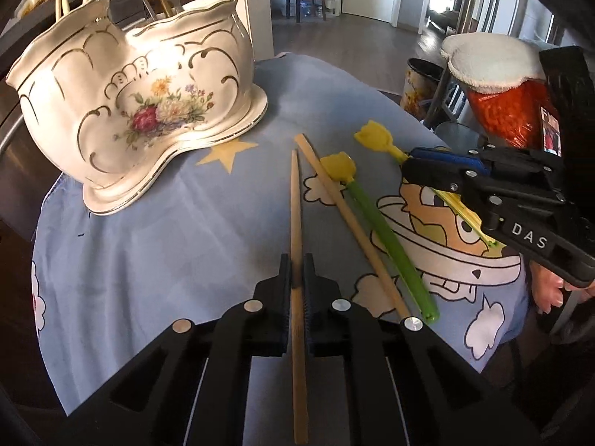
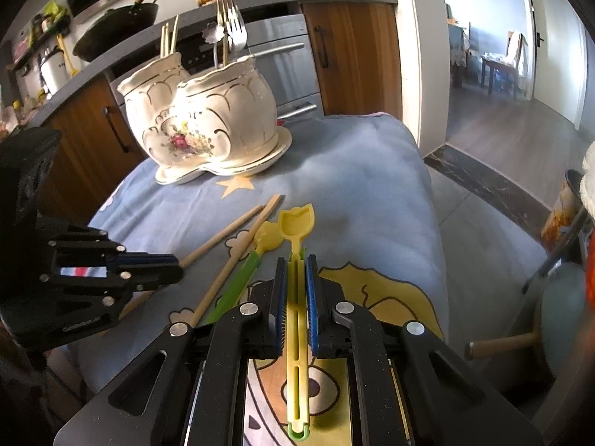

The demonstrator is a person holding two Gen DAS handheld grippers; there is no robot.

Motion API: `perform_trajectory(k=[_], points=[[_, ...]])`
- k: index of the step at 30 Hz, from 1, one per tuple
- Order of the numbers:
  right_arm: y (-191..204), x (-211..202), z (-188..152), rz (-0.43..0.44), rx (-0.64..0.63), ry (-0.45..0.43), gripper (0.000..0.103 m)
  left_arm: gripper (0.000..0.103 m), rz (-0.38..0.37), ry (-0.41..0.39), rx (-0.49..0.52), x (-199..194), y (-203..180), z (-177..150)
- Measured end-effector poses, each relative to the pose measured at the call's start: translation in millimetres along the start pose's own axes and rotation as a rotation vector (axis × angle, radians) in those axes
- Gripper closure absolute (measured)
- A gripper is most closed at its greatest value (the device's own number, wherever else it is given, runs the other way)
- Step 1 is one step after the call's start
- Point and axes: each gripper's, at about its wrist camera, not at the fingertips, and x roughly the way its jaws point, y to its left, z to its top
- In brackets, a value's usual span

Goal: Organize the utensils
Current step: 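Lift the chopstick and yellow spoon and carry them over the holder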

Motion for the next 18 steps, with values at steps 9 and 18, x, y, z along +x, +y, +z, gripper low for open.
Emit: perform_trajectory(k=[9, 18], points=[[10, -16, 7, 0.031, -0.026, -0.065, 0.092, 0.097, -0.028, -0.06, -0.019, -7, 11, -10], [26, -36, 45, 0.056, -0.052, -0.19, 0.092, 0.097, -0.021, -0.245, -0.027, -70, 47, -25]])
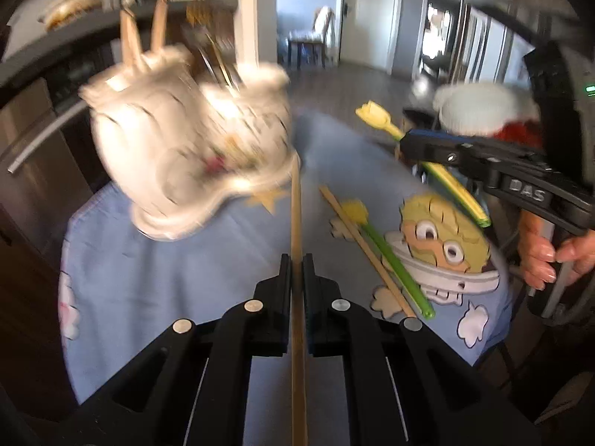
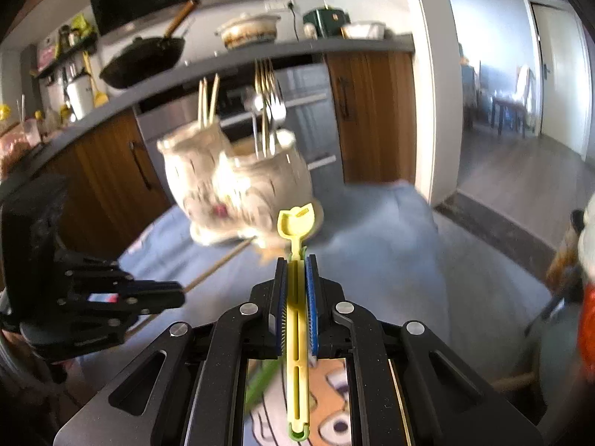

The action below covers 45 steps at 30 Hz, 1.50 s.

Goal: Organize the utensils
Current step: 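Lift the chopstick and yellow spoon and carry them over the holder, then drop the chopstick and yellow spoon into the holder cups, opening both grippers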

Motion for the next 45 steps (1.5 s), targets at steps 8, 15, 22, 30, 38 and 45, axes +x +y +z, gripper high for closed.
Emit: perform_trajectory(k=[8, 15, 22, 30, 38, 45], points=[[11, 9, 51, 0.028, 0.011, -0.114, 0.092, 0.097, 0.027, -0.26, -0.052, -51, 38, 28], [11, 27, 95, 0.104, 0.064, -0.221, 0.092, 0.097, 0.015, -0.422, -0.143, -63, 77, 62], [-1, 72, 127, 0.241, 0.183, -0.27, 0.092, 0.097, 0.01, -0.567, -0.193, -62, 100, 114], [14, 101, 128, 0.203, 0.105, -0.343, 0.092, 0.097, 0.045, -0.682, -0.296, -30, 122, 138], [20, 115, 113, 0.175, 0.058, -0.375, 0.092, 0.097, 0.135, -0.697, -0.299, -7, 126, 124], [24, 113, 100, 0.131, 0.008, -0.35, 0.092, 0.097, 0.127, -0.658, -0.276, -9, 123, 105]])
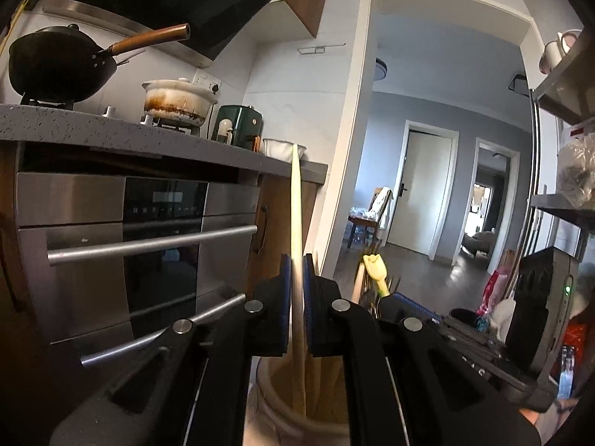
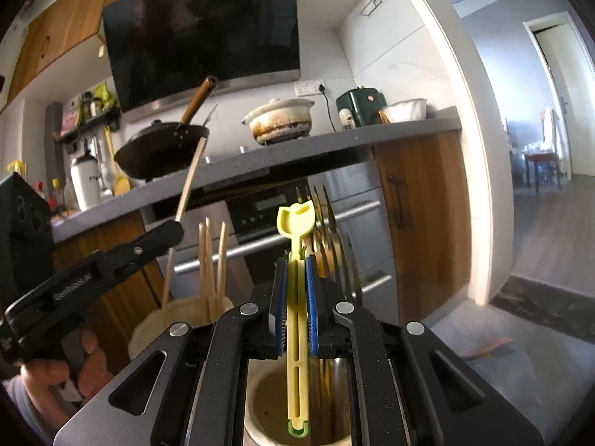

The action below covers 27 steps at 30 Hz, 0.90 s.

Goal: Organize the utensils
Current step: 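Drop the chopstick and yellow spoon into the holder cups, opening both grippers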

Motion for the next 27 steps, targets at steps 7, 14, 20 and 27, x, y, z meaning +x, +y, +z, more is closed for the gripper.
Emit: perform_trajectory(k=[7, 14, 20, 27], points=[[-8, -21, -9, -0.049, -0.018, 0.042, 0.092, 0.097, -0.003, 0.057, 0.029, -13, 0, -12], [-7, -29, -17, -0.118, -0.045, 0.091, 0.092, 0.097, 0.021, 0.109, 0.04, -18, -1, -19], [-7, -29, -21, -0.137, -0.045, 0.129, 0.092, 0.097, 0.036, 0.133, 0.03, -23, -1, -18], [-8, -36, -17, -0.156, -0.047, 0.132, 0.088, 0.094, 0.061, 0.154, 0.044, -31, -5, -15]])
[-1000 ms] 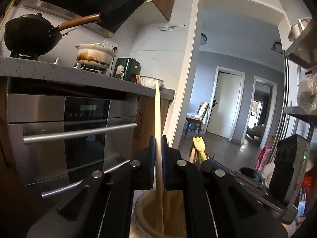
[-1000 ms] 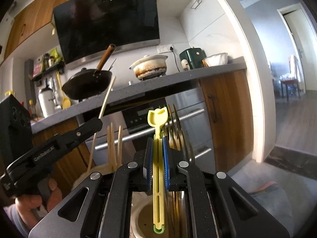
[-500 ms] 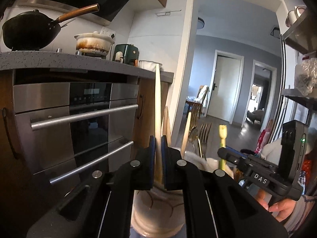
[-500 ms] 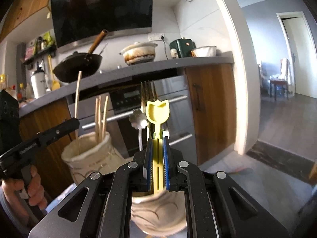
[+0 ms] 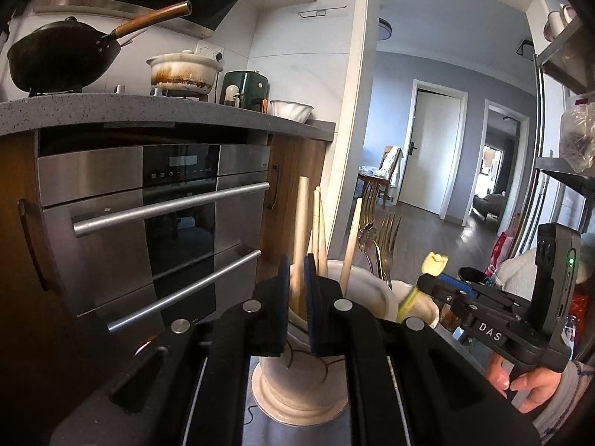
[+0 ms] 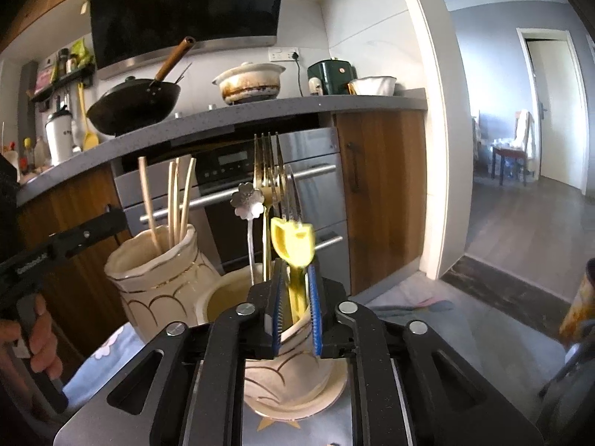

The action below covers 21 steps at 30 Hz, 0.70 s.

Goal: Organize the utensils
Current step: 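Drop the chopstick and yellow spoon into the holder cups, opening both grippers, then move both grippers back toward the last chopstick and green spoon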

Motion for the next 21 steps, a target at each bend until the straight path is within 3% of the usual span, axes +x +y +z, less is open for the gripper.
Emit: perform_trajectory(k=[2, 9, 13, 20, 21], points=[[-2, -7, 2, 0.006, 0.015, -0.009, 0.083, 0.084, 0.001, -0.002, -0.006, -4, 0, 0], [-5, -38, 6, 0.009, 0.043, -0.017, 0.063, 0.078, 0.01, 0.002, 0.017, -23, -7, -6], [-8, -57, 4, 0.002, 0.055, 0.003, 0.037, 0.063, 0.018, 0.003, 0.036, -37, -13, -13], [-9, -92, -6, -0.018, 0.038, 0.001, 0.013, 0.019, 0.051, -0.003, 0.08, -64, -24, -30], [-9, -97, -8, -0.03, 0.033, -0.001, 0.011, 0.017, 0.052, -0.004, 0.08, -68, -25, -32]])
